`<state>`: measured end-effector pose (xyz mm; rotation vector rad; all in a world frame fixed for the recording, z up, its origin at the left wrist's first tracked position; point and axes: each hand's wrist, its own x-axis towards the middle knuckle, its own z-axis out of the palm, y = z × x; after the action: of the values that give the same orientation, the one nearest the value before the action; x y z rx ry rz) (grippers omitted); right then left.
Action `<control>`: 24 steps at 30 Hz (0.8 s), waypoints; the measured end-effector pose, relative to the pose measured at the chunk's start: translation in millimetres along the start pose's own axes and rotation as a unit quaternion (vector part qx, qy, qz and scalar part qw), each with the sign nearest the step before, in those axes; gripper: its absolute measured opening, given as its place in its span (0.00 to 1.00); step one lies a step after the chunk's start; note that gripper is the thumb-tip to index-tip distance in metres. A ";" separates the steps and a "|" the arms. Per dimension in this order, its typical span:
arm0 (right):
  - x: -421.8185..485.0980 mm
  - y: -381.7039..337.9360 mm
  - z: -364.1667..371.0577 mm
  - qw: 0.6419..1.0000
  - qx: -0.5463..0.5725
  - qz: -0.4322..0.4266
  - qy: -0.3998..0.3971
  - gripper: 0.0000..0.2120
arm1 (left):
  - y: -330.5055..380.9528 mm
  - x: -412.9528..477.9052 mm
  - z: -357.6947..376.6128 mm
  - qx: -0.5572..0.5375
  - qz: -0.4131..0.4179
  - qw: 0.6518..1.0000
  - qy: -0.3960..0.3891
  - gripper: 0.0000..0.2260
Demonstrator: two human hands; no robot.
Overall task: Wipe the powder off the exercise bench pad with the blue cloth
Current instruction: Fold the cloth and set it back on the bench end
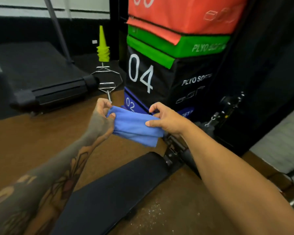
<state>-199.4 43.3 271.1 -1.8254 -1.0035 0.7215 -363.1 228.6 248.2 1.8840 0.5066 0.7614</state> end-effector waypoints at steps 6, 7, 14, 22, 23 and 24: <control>-39.5 -22.9 -83.0 0.994 0.014 -0.024 0.107 0.11 | 68.9 34.9 52.8 0.061 0.074 0.994 -0.060 0.17; -43.9 -23.6 -96.4 0.992 -0.002 -0.013 0.123 0.12 | 79.2 39.5 63.8 0.073 0.074 0.992 -0.075 0.17; -71.2 -16.0 -183.3 0.973 -0.036 0.020 0.226 0.10 | 130.6 74.7 146.3 0.104 0.100 0.971 -0.188 0.09; -107.1 46.8 -228.9 0.949 -0.031 0.106 0.295 0.17 | 133.7 105.6 246.1 0.159 0.130 0.933 -0.296 0.22; -110.9 54.4 -228.8 0.947 -0.022 0.115 0.299 0.17 | 130.0 107.0 256.1 0.164 0.126 0.929 -0.308 0.23; -114.7 63.1 -228.5 0.944 -0.012 0.125 0.306 0.17 | 124.4 107.9 268.3 0.167 0.120 0.925 -0.321 0.23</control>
<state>-53.1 -170.6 317.9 -2.0334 -0.3767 0.2449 -96.7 72.9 311.0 2.3951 -0.0198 0.1702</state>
